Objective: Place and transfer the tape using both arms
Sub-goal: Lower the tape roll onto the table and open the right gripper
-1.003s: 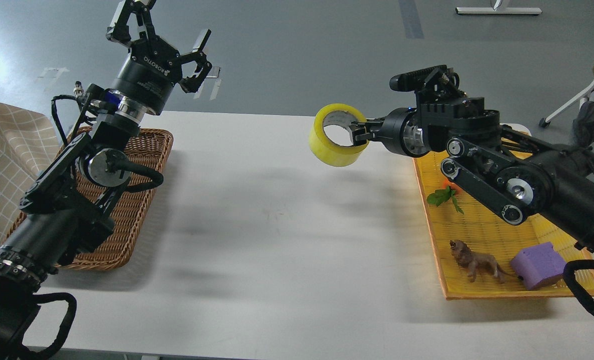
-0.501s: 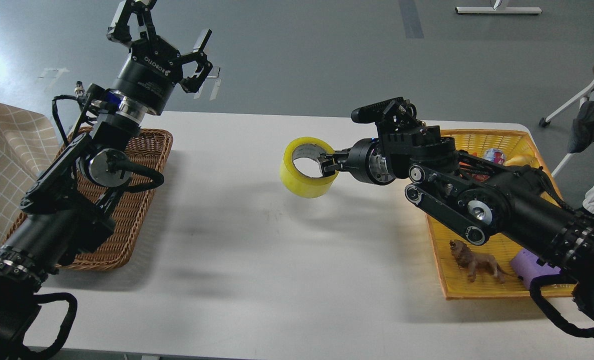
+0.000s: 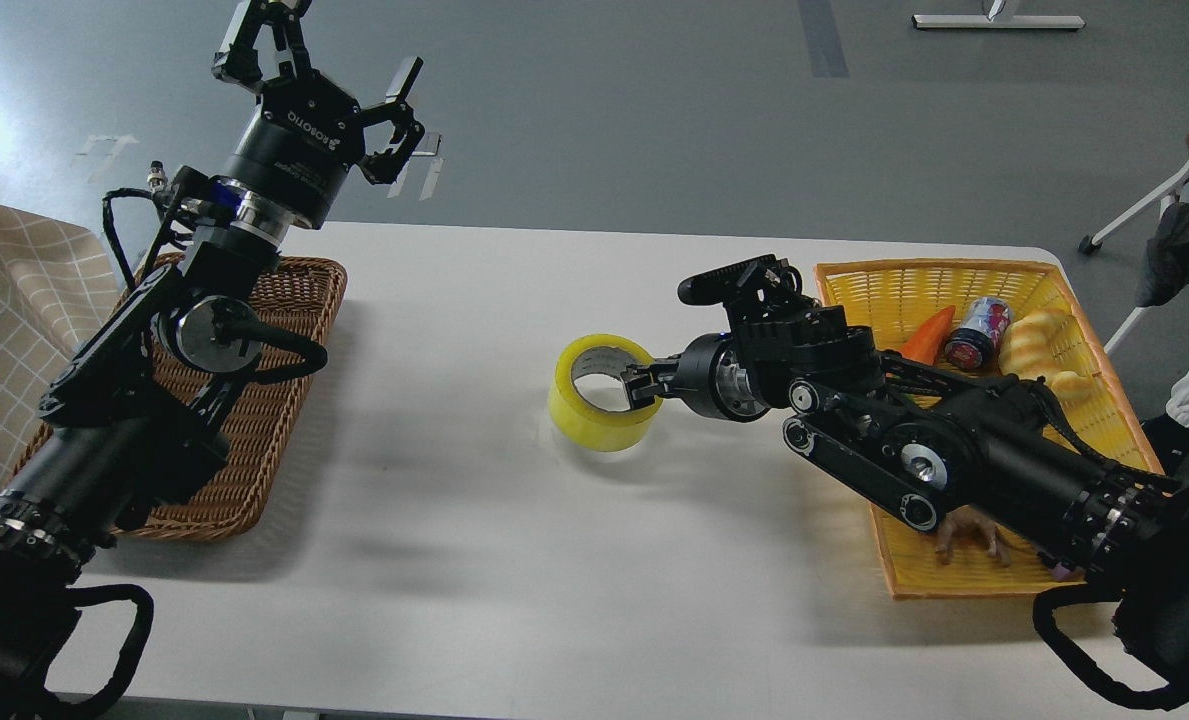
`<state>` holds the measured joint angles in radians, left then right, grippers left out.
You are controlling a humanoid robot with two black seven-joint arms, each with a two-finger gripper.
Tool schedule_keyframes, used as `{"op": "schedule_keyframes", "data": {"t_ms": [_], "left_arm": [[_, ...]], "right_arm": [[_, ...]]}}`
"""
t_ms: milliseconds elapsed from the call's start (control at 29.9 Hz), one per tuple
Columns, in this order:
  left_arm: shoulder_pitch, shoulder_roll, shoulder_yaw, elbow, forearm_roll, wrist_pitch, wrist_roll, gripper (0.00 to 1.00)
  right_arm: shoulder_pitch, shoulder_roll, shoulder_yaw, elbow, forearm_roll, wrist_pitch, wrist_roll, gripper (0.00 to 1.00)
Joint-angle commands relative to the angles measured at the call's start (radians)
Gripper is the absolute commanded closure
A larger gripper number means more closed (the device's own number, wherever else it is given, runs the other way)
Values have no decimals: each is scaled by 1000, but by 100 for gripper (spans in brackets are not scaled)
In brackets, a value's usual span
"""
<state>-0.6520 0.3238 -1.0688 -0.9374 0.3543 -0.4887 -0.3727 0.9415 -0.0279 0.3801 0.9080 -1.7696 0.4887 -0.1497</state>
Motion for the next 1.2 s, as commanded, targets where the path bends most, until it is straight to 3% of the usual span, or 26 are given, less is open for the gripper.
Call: {"op": "schedule_keyframes", "data": {"t_ms": [0, 602, 1069, 1170], "left_arm": [[0, -2, 0, 0, 0, 0, 0, 2], [-1, -3, 0, 0, 0, 0, 0, 2], [-1, -3, 0, -8, 0, 0, 0, 2], [0, -2, 0, -8, 0, 0, 0, 2]], "right_arm": [[3, 13, -9, -27, -4, 0, -1, 100], [13, 28, -63, -92, -5, 0, -2, 96], [8, 28, -61, -89, -1, 0, -2, 47], [10, 28, -50, -84, 6, 0, -2, 20]]}}
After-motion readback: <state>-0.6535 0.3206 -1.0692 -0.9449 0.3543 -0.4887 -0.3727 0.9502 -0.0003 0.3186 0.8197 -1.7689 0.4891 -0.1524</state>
